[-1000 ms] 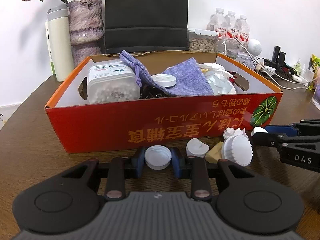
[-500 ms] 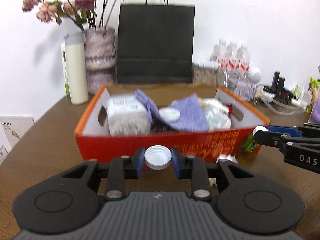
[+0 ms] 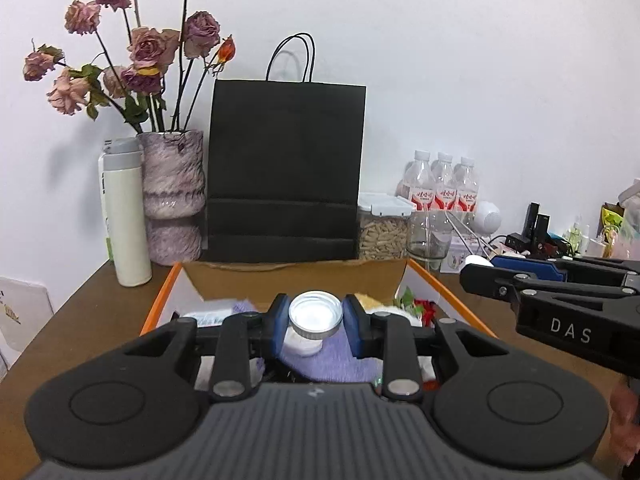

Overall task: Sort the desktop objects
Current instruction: 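Carry both white caps up over the box with both tools, then lower both caps into the box and open both tools, then withdraw both tools from the box toward the items left on the desk, then grasp the large white cap with the right tool, then grasp the crumpled white tissue with the left tool while the right tool holds the cap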

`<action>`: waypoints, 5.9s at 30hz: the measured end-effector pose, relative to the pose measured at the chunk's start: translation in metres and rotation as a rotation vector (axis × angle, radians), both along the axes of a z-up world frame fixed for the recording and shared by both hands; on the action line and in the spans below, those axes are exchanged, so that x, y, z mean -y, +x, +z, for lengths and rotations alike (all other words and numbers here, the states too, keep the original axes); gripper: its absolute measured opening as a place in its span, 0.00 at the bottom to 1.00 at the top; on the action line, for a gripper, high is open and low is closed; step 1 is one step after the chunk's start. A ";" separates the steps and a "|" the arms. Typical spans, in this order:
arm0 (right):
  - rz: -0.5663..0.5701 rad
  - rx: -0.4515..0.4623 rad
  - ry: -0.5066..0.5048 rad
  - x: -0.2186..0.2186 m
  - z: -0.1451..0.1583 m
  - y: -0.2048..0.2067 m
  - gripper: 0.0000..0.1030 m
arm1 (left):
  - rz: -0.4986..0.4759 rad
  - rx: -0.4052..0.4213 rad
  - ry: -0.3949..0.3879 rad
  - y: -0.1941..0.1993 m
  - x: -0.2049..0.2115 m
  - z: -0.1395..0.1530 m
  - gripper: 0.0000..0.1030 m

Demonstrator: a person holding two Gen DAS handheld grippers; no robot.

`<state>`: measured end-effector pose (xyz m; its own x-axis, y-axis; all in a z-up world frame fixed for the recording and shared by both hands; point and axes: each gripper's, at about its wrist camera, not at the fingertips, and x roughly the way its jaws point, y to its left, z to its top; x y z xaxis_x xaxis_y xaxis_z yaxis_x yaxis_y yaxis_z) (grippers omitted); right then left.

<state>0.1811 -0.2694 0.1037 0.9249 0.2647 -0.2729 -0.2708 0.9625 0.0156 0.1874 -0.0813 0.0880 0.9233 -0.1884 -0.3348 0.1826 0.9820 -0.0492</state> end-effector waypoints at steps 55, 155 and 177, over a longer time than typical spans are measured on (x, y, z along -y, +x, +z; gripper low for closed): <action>-0.038 -0.148 -0.052 0.001 -0.053 0.083 1.00 | 0.141 0.005 -0.011 0.078 -0.015 -0.033 1.00; -0.052 -0.287 -0.060 0.058 -0.097 -0.005 0.38 | -0.134 -0.259 0.133 0.003 0.064 -0.086 0.76; -0.004 -0.311 -0.030 0.084 -0.100 -0.006 0.38 | -0.039 -0.313 0.169 0.016 0.095 -0.094 0.35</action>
<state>0.1748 -0.3535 0.0033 0.7968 0.2489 -0.5506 -0.2540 0.9648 0.0685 0.2031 -0.1762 -0.0061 0.7645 -0.1393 -0.6294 0.2219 0.9736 0.0541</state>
